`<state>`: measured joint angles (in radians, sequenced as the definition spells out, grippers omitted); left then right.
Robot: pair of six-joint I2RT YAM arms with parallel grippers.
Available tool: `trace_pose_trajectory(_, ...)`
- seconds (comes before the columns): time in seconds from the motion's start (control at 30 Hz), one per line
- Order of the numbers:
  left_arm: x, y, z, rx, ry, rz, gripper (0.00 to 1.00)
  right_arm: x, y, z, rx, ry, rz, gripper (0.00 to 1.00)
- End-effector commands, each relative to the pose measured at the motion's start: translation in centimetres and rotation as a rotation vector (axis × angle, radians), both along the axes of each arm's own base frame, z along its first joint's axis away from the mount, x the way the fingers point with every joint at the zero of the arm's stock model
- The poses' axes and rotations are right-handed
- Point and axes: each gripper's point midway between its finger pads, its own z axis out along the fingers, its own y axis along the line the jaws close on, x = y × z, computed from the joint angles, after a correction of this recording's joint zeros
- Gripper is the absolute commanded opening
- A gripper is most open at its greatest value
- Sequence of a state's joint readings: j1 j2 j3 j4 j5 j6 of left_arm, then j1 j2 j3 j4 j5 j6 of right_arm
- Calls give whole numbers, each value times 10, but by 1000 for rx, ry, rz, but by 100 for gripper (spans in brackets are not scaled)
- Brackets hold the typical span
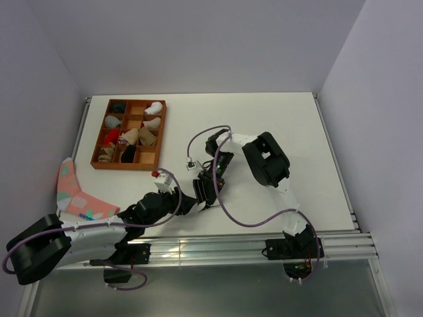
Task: Roll the socks
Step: Roll the sock at the center of the board.
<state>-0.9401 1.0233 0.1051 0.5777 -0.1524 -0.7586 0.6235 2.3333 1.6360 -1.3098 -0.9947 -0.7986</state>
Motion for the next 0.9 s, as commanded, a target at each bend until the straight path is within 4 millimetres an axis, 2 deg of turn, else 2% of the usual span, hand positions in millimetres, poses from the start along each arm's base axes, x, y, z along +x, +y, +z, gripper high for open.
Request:
trace_pose_trajectory(0.0,15,-19,42,-89,-145,-3,53,2,3,5,10,32,-14,21)
trace_pose_trajectory(0.4,6,-54,33,-68,-146,-182,55,6,0,2,0,40,-36,21)
trace_pose_trajectory(0.87,2,-69,1,-40,-74,-239,54,6,-2,2,4,47,-42,22)
